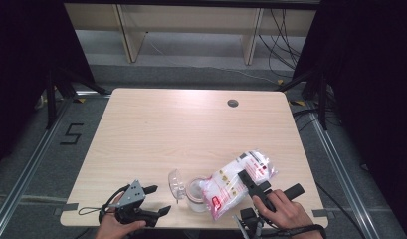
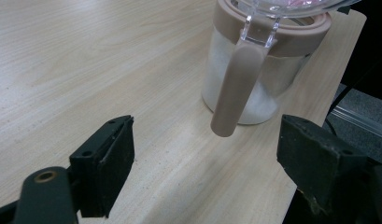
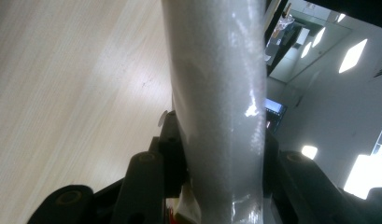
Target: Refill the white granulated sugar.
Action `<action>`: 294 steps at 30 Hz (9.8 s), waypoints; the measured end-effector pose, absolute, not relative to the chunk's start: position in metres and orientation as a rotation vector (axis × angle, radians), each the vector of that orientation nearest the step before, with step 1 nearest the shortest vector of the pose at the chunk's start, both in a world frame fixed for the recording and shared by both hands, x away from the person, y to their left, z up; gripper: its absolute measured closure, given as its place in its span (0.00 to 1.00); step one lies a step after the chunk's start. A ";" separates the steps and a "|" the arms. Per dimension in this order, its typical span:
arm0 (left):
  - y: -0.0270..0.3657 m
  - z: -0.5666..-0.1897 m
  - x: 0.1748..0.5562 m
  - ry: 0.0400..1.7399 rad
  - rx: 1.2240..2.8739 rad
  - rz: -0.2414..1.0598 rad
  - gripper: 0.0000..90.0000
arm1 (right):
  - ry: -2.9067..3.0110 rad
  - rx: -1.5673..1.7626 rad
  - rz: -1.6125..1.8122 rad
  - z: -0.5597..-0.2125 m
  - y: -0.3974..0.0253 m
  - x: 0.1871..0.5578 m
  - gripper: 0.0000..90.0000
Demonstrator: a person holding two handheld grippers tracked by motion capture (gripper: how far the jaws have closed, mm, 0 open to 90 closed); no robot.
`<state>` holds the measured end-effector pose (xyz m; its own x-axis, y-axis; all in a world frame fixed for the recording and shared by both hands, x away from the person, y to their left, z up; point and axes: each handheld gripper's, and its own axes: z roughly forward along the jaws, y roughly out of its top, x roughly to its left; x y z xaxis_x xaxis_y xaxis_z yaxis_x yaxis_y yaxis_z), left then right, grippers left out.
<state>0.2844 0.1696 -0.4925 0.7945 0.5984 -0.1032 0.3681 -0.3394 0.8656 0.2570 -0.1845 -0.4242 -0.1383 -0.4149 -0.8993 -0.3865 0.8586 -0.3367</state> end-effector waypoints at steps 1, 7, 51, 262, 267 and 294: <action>0.170 -0.492 0.284 0.724 1.966 0.284 0.21 | 1.750 -0.616 -0.028 -0.424 -0.184 0.257 0.74; 0.170 -0.492 0.284 0.726 1.966 0.284 0.21 | 1.755 -0.614 -0.027 -0.424 -0.185 0.257 0.74; 0.169 -0.493 0.284 0.748 1.946 0.273 0.22 | 1.770 -0.592 -0.001 -0.425 -0.188 0.258 0.75; 0.171 -0.491 0.283 0.737 1.964 0.279 0.22 | 2.054 -0.179 0.724 -0.438 -0.230 0.285 0.87; 0.169 -0.491 0.282 0.749 1.952 0.287 0.22 | 2.089 -0.045 0.823 -0.440 -0.237 0.292 0.87; 0.170 -0.491 0.283 0.740 1.953 0.284 0.23 | 2.151 0.196 0.986 -0.459 -0.255 0.313 0.89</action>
<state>0.2829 0.1700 -0.4906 0.7861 0.6078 -0.1128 0.3758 -0.3250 0.8678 0.3127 -0.2546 -0.4595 -0.7079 0.4172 -0.5699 -0.1595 0.6916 0.7045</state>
